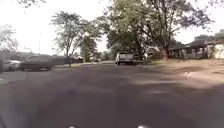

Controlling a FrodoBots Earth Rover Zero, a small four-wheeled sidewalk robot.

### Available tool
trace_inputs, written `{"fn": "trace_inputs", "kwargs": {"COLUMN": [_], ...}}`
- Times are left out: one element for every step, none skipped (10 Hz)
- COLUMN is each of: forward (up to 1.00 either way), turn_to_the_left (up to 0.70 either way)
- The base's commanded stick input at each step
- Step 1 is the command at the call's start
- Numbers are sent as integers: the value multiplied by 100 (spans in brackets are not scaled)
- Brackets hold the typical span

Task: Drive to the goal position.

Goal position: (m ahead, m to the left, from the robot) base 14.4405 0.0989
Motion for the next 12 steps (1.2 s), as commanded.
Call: {"fn": "trace_inputs", "kwargs": {"forward": [100, 100, 100, 100, 100, 100, 100, 100, 100, 100, 100, 100], "turn_to_the_left": [0, 0, 0, 0, 0, 0, 0, 0, 0, 0, 0, 0]}}
